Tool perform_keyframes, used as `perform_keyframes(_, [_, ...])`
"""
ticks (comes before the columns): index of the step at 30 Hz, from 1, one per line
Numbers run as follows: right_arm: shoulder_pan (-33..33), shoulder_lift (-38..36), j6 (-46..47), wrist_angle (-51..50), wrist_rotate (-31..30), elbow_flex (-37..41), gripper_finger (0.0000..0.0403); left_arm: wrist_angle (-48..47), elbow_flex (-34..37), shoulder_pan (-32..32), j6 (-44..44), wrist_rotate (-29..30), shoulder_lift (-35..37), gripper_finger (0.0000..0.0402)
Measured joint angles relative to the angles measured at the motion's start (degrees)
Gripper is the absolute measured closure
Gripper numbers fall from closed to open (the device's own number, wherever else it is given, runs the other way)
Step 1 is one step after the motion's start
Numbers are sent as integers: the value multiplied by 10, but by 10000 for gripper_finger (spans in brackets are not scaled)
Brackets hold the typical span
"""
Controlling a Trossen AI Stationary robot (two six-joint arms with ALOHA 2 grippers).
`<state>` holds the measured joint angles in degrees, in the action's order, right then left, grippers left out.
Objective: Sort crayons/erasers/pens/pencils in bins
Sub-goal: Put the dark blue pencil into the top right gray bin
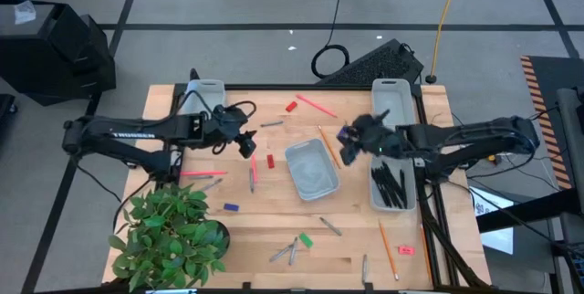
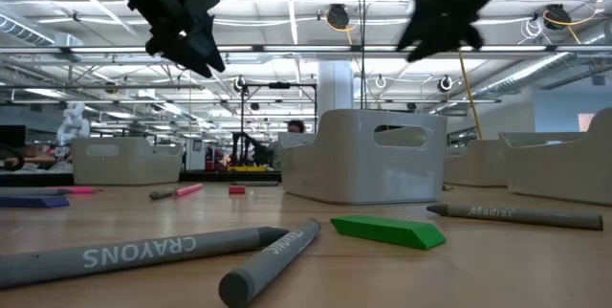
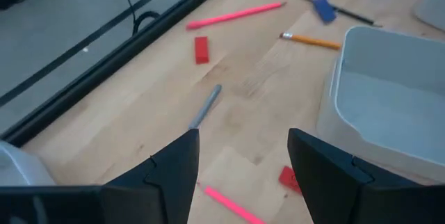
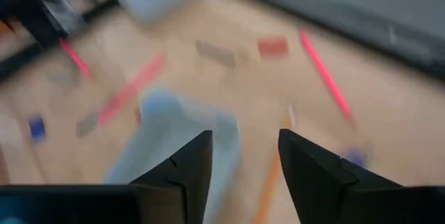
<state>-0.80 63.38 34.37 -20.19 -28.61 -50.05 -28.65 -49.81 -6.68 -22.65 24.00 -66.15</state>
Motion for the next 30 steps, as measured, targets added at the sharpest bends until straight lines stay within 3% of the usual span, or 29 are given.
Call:
perform_keyframes(2, [35, 5, -62, 81, 10, 21, 234, 2, 0, -1, 1, 0, -4, 179])
perform_keyframes(4, [69, 19, -66, 81, 33, 24, 233, 3, 0, -1, -2, 0, -3, 179])
perform_keyframes(9, [108, 92, -27, -77, 63, 1, 232, 2, 0, 5, -1, 0, -3, 179])
perform_keyframes(17, [127, 258, 54, -324, 79, -113, 232, 2, 0, 8, -21, 0, -3, 179])
perform_keyframes(22, [148, 289, 82, -303, 152, -106, 234, 2, 0, 22, -31, 0, -3, 179])
perform_keyframes(30, [176, 329, 147, -265, 154, -88, 269, 2, 0, 44, -48, -1, -3, 179])
